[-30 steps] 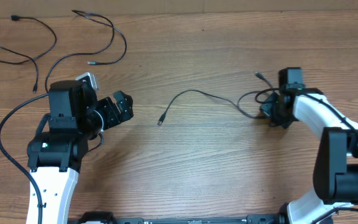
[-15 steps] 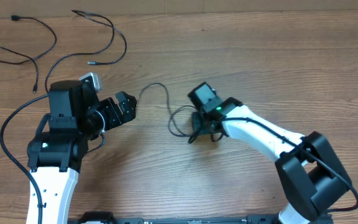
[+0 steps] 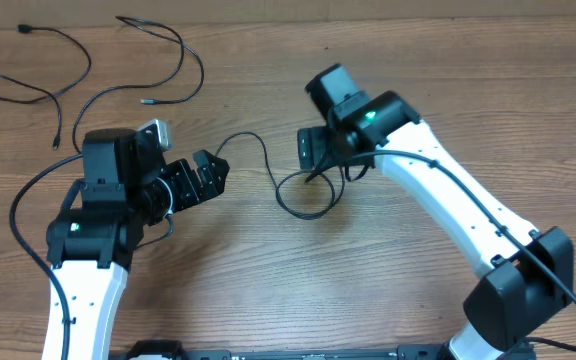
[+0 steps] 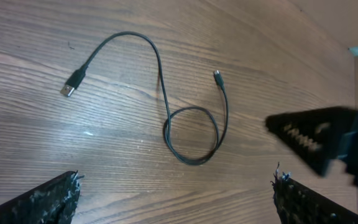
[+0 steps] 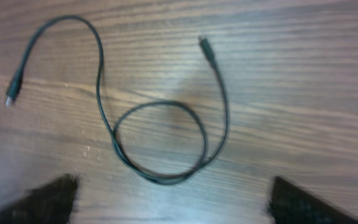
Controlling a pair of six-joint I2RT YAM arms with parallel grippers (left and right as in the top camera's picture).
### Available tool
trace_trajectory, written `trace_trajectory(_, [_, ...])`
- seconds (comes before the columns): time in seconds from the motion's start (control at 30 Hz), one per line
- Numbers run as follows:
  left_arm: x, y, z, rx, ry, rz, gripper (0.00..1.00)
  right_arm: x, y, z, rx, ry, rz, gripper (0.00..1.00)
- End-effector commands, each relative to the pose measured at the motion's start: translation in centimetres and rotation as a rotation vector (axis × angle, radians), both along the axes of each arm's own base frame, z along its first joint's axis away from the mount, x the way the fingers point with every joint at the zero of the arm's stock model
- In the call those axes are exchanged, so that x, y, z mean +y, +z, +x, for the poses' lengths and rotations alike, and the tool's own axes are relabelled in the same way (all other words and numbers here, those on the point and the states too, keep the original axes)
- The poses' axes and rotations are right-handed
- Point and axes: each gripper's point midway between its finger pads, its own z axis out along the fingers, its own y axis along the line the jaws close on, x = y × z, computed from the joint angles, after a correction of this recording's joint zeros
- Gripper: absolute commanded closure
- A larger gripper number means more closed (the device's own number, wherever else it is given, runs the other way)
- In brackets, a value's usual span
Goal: Untangle cables
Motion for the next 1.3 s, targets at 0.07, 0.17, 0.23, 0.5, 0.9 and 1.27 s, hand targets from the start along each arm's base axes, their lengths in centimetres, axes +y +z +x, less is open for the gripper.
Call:
trace_trajectory(0.07, [-2.8,-2.1,0.0,0.113,-0.047,-0.066,0.00,-4.9,6.7,2.7,-0.150,-0.166,0.087,0.00])
trace_trajectory(0.17, [-4.2,-3.3,-0.1,0.154,-0.063,-0.041,0.00,-8.3,8.1,3.6,-0.191,-0.250,0.099,0.00])
trace_trajectory(0.23, [-4.4,-4.7,0.0,0.200,0.005,0.014,0.00,-10.5,8.6,4.5,-0.210,-0.334,0.116,0.00])
trace_trajectory(0.5, [-7.7,-10.3,0.9,0.251,0.077,0.251,0.00,-15.4,8.6,5.5,-0.185,-0.585,0.199,0.00])
trace_trajectory(0.9, [-10.9,-17.4,2.4,0.345,0.065,0.265,0.00,-15.5,8.4,5.3,-0.175,-0.586,0.194,0.00])
trace_trajectory(1.27, [-13.2,-21.5,2.0,0.357,-0.022,0.329,0.00,-15.5,8.4,5.1,-0.169,-0.587,0.191,0.00])
